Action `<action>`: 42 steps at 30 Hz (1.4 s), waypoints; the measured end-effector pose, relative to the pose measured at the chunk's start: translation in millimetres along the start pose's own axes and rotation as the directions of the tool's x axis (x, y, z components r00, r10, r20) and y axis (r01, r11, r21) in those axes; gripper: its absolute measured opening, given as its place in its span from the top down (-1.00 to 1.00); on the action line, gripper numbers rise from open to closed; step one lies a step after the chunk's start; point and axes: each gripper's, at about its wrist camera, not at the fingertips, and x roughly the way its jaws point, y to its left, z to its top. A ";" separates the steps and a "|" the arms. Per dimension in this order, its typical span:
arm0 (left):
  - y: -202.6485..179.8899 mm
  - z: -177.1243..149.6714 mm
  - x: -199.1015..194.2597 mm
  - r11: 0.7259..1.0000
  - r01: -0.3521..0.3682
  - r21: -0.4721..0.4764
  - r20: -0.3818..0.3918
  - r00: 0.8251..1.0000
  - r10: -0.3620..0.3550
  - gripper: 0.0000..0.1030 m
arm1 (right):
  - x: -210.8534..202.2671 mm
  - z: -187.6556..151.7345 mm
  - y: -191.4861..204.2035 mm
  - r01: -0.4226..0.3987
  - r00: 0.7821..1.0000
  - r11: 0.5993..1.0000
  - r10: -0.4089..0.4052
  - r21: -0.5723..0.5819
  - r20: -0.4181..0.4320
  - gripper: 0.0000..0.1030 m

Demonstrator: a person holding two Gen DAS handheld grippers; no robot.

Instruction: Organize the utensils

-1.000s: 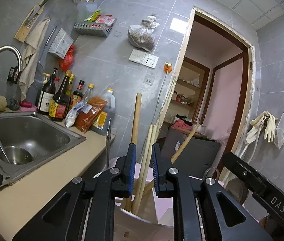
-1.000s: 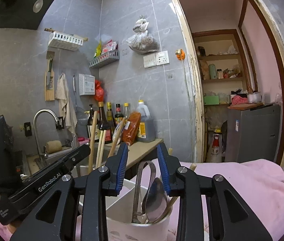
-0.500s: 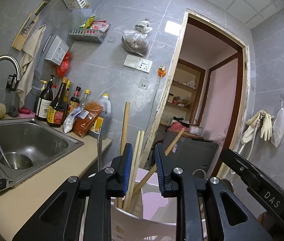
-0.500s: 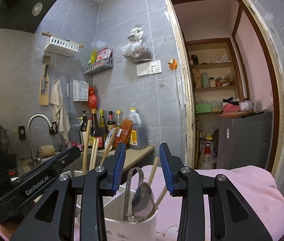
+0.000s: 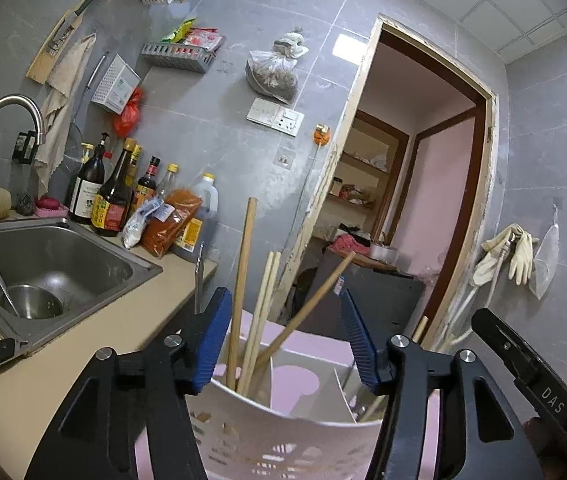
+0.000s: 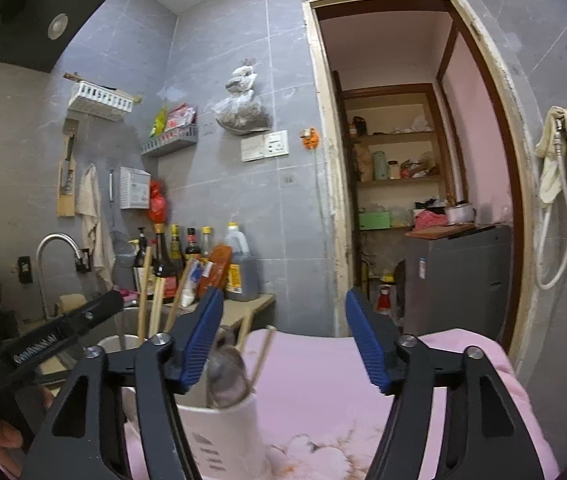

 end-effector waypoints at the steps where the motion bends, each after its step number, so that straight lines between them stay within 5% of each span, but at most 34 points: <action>1: -1.2 -0.5 -2.1 1.000 0.000 0.002 -0.004 1.000 0.000 -0.14 | -2.7 0.2 -2.5 0.012 1.000 1.000 -0.012 -0.002 -0.003 -0.27; 9: -10.1 -4.6 -16.6 1.000 -0.008 0.005 -0.059 0.998 0.008 -0.77 | -24.9 -0.4 -21.4 0.066 0.998 0.998 -0.066 0.018 -0.021 -0.47; 12: -13.4 -8.7 -21.1 1.000 -0.017 0.006 -0.100 0.995 0.018 -0.85 | -35.2 -1.5 -25.5 0.072 0.997 0.997 -0.071 0.023 -0.029 -0.55; 18: -25.9 -22.3 -32.1 1.000 -0.008 0.030 -0.170 0.985 0.013 -0.89 | -59.5 -3.5 -28.5 0.081 0.996 0.996 -0.080 0.027 -0.039 -0.70; 22: -37.7 -32.1 -43.2 0.998 -0.003 0.067 -0.199 0.980 0.016 -0.89 | -75.4 -5.6 -30.4 0.096 0.994 0.995 -0.094 0.037 -0.050 -0.96; 42: -65.0 -57.1 -103.5 0.983 -0.029 0.183 -0.216 0.974 0.069 -0.89 | -145.5 -19.5 -25.1 0.164 0.979 0.986 -0.164 -0.007 -0.117 -1.00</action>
